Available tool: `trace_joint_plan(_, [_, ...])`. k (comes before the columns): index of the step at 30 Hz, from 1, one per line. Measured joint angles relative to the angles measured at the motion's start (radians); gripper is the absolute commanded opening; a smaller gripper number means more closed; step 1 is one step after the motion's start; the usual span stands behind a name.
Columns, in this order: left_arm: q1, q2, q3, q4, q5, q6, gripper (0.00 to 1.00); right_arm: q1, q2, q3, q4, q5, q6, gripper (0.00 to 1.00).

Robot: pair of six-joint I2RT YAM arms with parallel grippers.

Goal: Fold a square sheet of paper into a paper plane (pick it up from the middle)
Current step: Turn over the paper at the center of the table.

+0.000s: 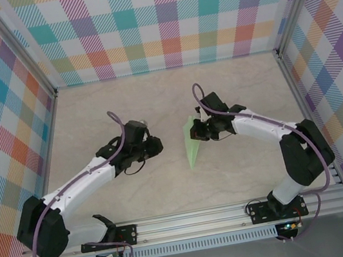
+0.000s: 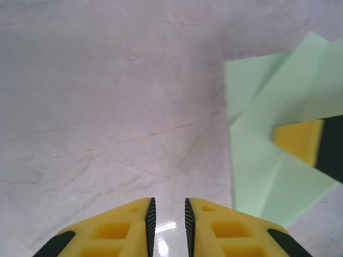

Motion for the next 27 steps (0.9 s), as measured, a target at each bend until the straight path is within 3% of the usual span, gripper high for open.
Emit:
trace_joint_plan(13, [0.012,-0.157,-0.102,-0.014,-0.130,-0.030,0.34,0.067,-0.077,0.085,-0.322,0.253,-0.064,0.05])
trace_joint_plan(24, [0.013,-0.299,-0.156,-0.011,-0.204,-0.023,0.61,0.177,-0.072,0.211,-0.510,0.466,-0.079,0.04])
trace_joint_plan(27, [0.013,-0.353,-0.167,-0.015,-0.230,-0.015,0.75,0.203,-0.066,0.238,-0.554,0.518,-0.079,0.04])
